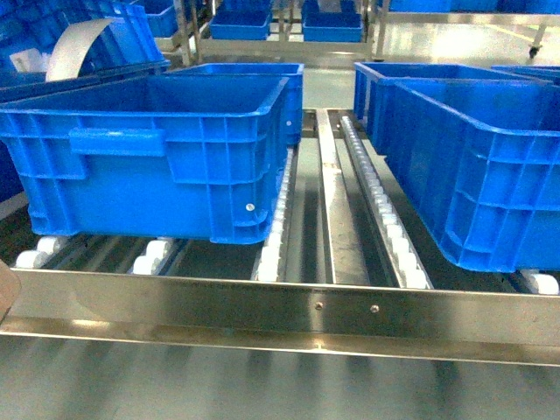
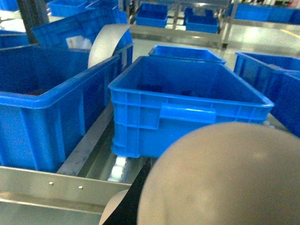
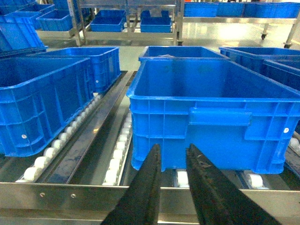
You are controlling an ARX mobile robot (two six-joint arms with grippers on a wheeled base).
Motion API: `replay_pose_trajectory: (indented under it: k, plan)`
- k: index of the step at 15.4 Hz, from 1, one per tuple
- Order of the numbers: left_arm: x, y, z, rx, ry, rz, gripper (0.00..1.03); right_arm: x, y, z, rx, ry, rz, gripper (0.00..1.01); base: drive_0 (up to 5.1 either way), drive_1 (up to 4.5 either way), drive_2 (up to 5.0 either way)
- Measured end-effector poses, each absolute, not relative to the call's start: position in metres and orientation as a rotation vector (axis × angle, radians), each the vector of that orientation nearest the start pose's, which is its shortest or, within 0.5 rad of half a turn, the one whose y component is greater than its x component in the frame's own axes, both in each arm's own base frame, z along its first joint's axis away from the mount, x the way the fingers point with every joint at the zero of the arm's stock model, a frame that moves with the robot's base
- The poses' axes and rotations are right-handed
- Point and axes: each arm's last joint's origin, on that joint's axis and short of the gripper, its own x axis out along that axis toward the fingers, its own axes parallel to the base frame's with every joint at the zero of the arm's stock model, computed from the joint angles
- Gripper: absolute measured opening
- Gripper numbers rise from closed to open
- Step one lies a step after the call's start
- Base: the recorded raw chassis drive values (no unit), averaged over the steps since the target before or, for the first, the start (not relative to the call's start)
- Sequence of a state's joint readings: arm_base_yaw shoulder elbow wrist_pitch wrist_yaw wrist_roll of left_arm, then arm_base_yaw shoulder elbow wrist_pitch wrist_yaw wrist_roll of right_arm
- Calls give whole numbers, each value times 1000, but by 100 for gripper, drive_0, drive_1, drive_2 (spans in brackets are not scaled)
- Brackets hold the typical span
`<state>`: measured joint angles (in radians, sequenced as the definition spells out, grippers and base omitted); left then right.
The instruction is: Place part in tray to right shelf
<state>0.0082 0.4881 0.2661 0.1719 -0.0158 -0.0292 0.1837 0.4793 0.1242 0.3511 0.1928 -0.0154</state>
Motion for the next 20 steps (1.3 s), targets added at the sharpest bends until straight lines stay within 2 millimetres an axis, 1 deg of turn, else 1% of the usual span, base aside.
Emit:
replay_pose_trajectory:
  k: [1,2,3,4,5,7,9,10,12,14,15,16,17,18,20]
  plan:
    - [131,0,226,-22,7,2,13,128,16,194,-15,-2,-1,8,-36,-36,-36]
    - [127,0,222,-18,-14,-4,13,125,13,188,-14,1,-5,2,-36,-36,-36]
    - [125,0,213,-18,1,-2,13,124,11,185,-14,6,-7,2,0,0,0]
    - [123,0,202,-18,24,0,13,121,5,182,-12,10,13,2,0,0,0]
    - [121,0,196,-18,28,-1,13,119,-1,181,-11,1,-25,2,0,0,0]
    - [117,0,192,-18,6,-1,13,116,0,178,-10,2,1,2,0,0,0]
    - [114,0,184,-18,15,0,13,113,0,172,-9,-23,0,2,0,0,0]
    - [113,0,180,-18,20,0,13,112,0,170,-9,-7,0,2,0,0,0]
    - [110,0,178,-18,10,0,13,109,0,171,-9,-17,0,2,0,0,0]
    - [109,0,175,-18,10,-1,13,105,0,167,-8,14,0,2,0,0,0]
    - [103,0,171,-18,36,3,13,98,0,166,-8,15,0,2,0,0,0]
    - [98,0,164,-21,31,3,13,97,0,170,-8,-21,-1,2,0,0,0]
    - [97,0,169,-15,-19,2,13,97,0,167,-8,0,1,2,0,0,0]
    - [97,0,166,-15,12,3,13,97,0,167,-8,-7,0,2,0,0,0]
    - [97,0,167,-15,3,0,13,97,0,167,-8,-4,0,2,0,0,0]
